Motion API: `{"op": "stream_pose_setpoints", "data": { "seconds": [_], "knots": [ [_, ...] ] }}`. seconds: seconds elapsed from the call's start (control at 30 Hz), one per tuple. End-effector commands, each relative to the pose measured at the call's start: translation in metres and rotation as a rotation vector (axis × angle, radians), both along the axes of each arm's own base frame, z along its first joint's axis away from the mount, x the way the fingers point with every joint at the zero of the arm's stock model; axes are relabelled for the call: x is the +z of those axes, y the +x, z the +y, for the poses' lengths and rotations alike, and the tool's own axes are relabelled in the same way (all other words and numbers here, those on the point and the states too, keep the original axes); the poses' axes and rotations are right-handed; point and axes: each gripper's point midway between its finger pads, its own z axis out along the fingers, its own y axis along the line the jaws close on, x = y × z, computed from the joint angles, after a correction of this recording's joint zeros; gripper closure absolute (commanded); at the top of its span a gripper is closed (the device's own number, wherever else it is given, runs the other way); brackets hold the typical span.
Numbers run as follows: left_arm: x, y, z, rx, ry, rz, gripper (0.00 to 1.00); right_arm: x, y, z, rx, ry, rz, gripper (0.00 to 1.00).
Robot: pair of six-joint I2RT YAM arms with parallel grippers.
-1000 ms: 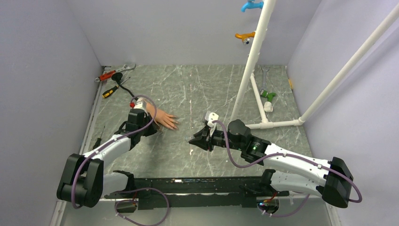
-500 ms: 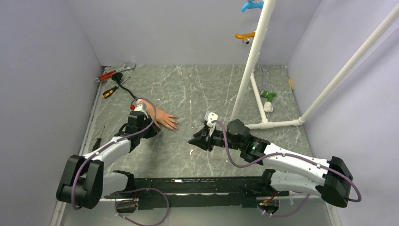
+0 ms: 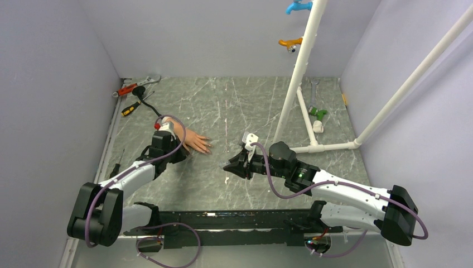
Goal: Paint the nails
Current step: Paint the nail polish on the nail.
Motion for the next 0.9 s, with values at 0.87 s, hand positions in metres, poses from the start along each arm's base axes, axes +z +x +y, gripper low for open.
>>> {"op": "stream_pose_setpoints", "data": {
  "seconds": [0.87],
  "knots": [
    [0.017, 0.028, 0.013, 0.030, 0.037, -0.046, 1.00, 0.018, 0.000, 0.005, 0.011, 0.063, -0.043, 1.00]
  ]
}}
